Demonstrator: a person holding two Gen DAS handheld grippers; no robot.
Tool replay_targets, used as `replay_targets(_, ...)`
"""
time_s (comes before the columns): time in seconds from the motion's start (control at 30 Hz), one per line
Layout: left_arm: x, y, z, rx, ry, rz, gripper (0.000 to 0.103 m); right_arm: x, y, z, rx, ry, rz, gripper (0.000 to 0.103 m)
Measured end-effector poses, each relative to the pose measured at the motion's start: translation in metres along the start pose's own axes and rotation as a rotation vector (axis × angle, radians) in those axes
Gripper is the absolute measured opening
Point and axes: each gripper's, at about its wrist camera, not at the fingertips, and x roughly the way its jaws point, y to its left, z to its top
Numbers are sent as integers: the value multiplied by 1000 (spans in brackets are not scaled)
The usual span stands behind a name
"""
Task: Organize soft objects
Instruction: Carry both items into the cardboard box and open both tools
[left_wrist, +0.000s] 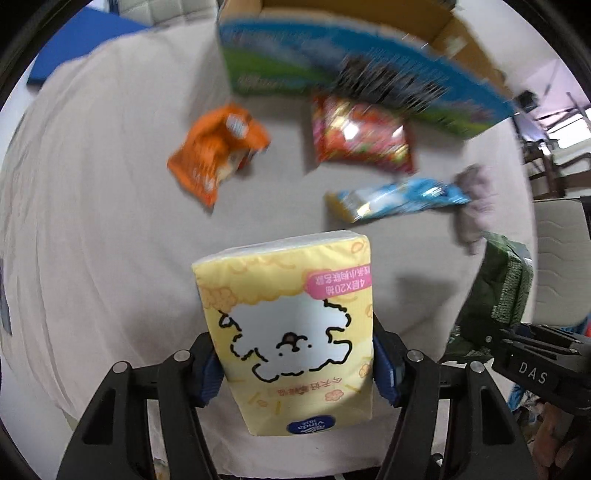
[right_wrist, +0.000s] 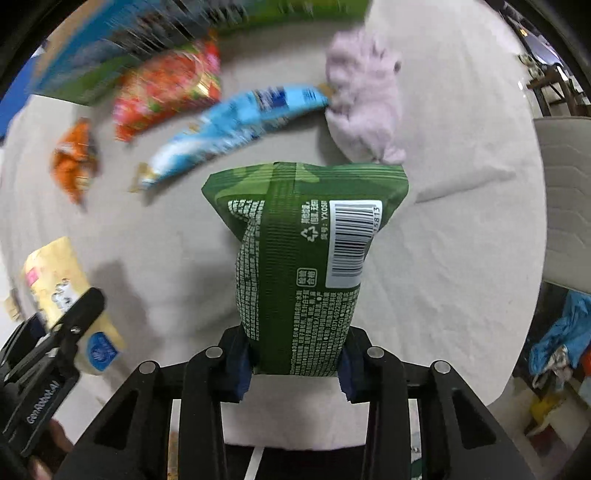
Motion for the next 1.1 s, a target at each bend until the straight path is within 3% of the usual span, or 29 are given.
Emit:
replay_targets(0.07, -26, -7, 7, 19, -29, -27, 63, -24, -2, -5, -14, -35, 25, 38)
replay_targets(0.13, -60, -5, 32, 33, -65, -41, 63, -42, -3, 5, -30, -71, 60, 38)
replay_targets(0.2, -89, 7, 62, 47, -112, -39, 63, -98, -3, 21, -40, -107, 93, 38)
replay_targets(0.27, -115, 16, 99, 55, -150, -51, 63, -120, -1, 32, -56, -140, 122, 38)
replay_targets(0.3, -107, 13, 117, 60, -161, -53, 63, -148, 0, 36, -62, -161, 133, 38)
replay_targets(0.37, -127, 2, 140, 69, -187, -60, 63, -172, 1, 47, -77, -195, 143, 38)
replay_targets(0.47, -141, -12, 180, 95, -231, -51, 63, -186, 17, 83, -97, -241, 138, 38)
replay_targets(0.63, -123, -21, 250, 119, -272, -25, 63, -219, 20, 140, -118, -305, 129, 38)
replay_targets(0.8, -87, -15, 302, 97, -255, -34, 63, -207, 39, 217, -132, -318, 107, 38)
replay_targets(0.97, -44, -10, 352, 61, -169, -82, 63, -187, 41, 276, -150, -292, 80, 38)
replay_targets(1.1, -5, -7, 386, 40, -87, -105, 63, -142, 48, 321, -165, -240, 78, 38)
